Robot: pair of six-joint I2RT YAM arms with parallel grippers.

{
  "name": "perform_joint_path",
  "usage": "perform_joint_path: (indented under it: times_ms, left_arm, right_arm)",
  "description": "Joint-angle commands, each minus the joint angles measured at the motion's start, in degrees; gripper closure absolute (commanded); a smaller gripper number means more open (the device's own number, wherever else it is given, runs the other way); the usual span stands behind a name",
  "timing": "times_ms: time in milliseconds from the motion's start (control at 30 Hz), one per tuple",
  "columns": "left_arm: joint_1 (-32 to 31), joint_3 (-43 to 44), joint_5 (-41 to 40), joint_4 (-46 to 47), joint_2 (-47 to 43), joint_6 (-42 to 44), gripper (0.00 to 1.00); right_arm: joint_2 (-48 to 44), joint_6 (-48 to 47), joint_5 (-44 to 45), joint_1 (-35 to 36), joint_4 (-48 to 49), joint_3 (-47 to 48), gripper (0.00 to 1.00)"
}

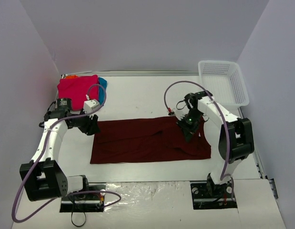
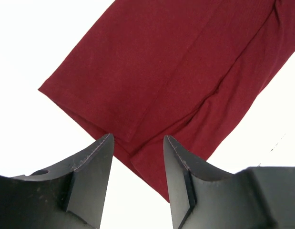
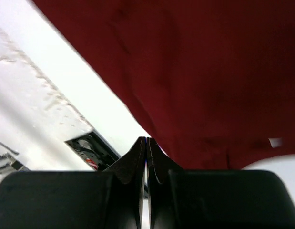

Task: Fold and stack the t-shirts
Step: Rotate the tshirt 90 degrees

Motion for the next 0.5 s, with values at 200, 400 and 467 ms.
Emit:
perform_joint_path:
  times_ms: [200, 400, 467]
  left_arm:
    - [0.95, 3.22, -0.75, -6.29, -8.84, 1.59, 0.55]
    - [1.13, 1.73, -2.42, -6.91, -13.85, 0.44, 0.55]
    - [1.04, 1.20, -3.47, -6.65, -15.78, -0.25, 0.55]
  right_arm:
    - [-0.08, 2.65, 15.39, -5.45, 6.24, -8.97, 1.00]
    - [5.89, 2.65, 16.62, -7.65, 11.68, -10.56, 1.00]
    - [8.70, 2.91, 17.24, -8.18, 13.44, -10.21, 1.00]
